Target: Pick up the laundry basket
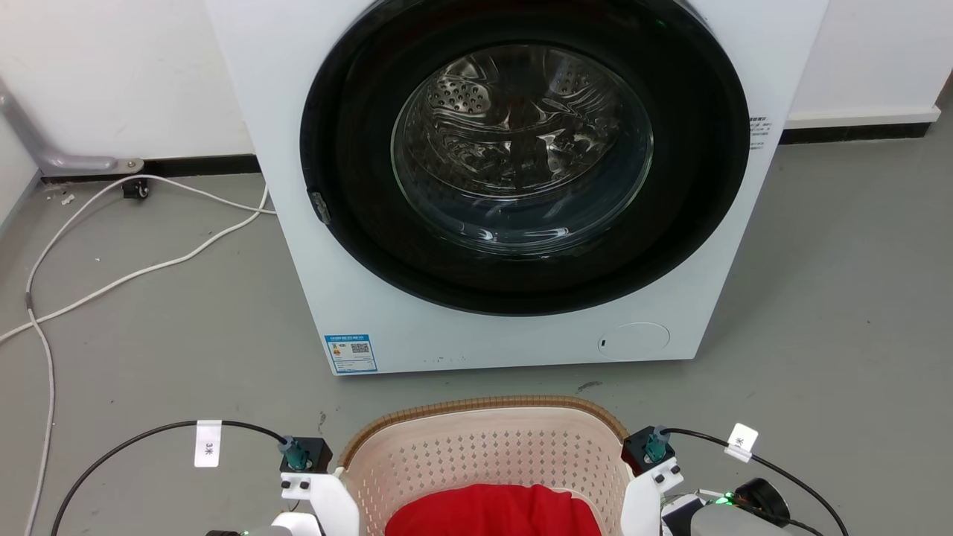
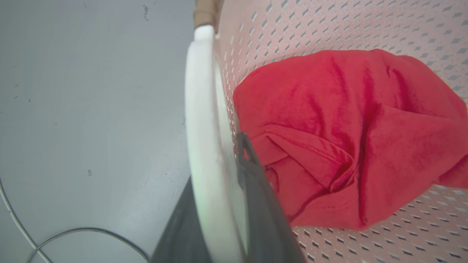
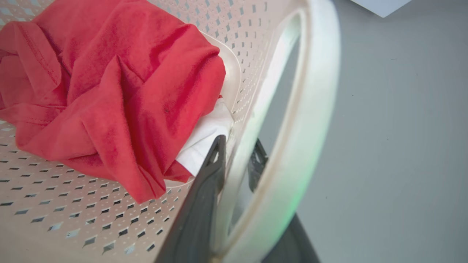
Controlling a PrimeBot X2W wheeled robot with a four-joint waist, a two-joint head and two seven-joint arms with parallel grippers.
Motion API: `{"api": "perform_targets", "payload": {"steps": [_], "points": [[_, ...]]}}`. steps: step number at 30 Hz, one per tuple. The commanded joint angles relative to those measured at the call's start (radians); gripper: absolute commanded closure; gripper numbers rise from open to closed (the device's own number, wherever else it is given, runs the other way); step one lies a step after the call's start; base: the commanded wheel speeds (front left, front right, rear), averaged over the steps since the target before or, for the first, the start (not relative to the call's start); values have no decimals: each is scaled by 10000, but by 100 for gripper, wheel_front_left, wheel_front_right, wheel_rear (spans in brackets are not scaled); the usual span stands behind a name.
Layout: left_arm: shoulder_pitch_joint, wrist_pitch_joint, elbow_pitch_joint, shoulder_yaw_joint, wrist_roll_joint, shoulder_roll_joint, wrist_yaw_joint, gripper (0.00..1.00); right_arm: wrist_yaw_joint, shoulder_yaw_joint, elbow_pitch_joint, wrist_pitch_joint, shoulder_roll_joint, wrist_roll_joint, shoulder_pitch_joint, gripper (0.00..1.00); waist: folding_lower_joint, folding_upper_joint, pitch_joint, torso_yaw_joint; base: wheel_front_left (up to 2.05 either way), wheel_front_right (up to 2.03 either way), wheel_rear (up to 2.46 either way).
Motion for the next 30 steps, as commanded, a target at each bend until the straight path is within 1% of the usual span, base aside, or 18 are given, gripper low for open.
{"api": "perform_targets", "payload": {"steps": [1,30], "points": [[-148,-102,-10,-40,-33,87,-24,100,162,74,-13,-40,-31,-67,-78,100,0,-1,1,1,0,0,0],[-225,-175,51,-474,-439,128,-24,100,157,79,32,-153,-9,-117,-96,100,0,-1,20,20,0,0,0]]}}
